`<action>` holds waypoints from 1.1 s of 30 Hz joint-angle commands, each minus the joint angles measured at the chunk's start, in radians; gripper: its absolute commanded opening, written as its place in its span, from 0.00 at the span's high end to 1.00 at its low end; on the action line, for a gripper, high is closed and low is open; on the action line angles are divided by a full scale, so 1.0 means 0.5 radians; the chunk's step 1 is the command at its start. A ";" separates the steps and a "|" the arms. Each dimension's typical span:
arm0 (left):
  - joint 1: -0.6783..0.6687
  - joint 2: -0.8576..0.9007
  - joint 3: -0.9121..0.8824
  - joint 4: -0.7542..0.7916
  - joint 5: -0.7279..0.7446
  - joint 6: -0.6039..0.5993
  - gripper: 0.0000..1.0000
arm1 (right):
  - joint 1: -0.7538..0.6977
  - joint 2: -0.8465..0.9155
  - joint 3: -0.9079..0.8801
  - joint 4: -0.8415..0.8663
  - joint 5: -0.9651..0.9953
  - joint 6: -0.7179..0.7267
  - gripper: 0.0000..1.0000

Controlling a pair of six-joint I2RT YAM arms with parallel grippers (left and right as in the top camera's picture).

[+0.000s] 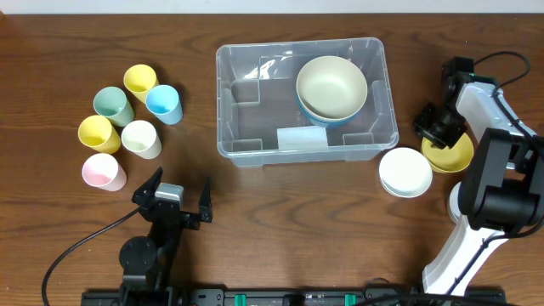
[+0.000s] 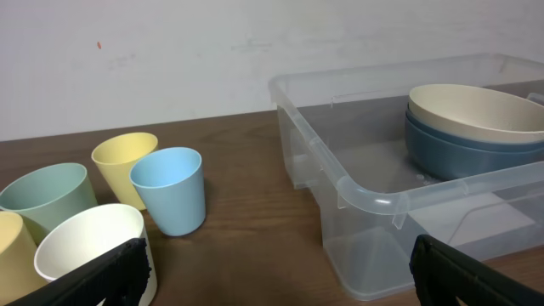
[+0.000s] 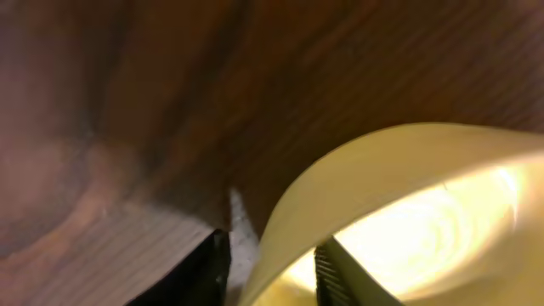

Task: Pack container
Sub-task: 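Move the right gripper to the yellow bowl and grasp it, then carry the yellow bowl into the container's left side and release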

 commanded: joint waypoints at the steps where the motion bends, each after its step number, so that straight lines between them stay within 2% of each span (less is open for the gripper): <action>1: 0.008 -0.011 -0.058 -0.027 0.027 -0.011 0.02 | -0.033 -0.017 0.011 0.024 -0.002 0.015 0.70; 8: 0.008 -0.011 -0.058 -0.027 0.027 -0.011 0.02 | -0.077 -0.018 0.116 0.000 -0.003 -0.038 0.72; 11: 0.008 -0.011 -0.058 -0.027 0.027 -0.010 0.02 | -0.081 -0.018 0.176 -0.036 -0.004 -0.053 0.76; 20: 0.008 -0.011 -0.058 -0.027 0.027 -0.011 0.02 | -0.080 -0.018 0.304 -0.145 -0.009 -0.068 0.99; 27: 0.008 -0.011 -0.058 -0.027 0.027 -0.011 0.02 | -0.081 -0.045 0.366 -0.225 0.000 -0.092 0.99; 33: 0.008 -0.011 -0.058 -0.027 0.027 -0.010 0.02 | -0.072 -0.185 0.753 -0.534 0.005 -0.184 0.99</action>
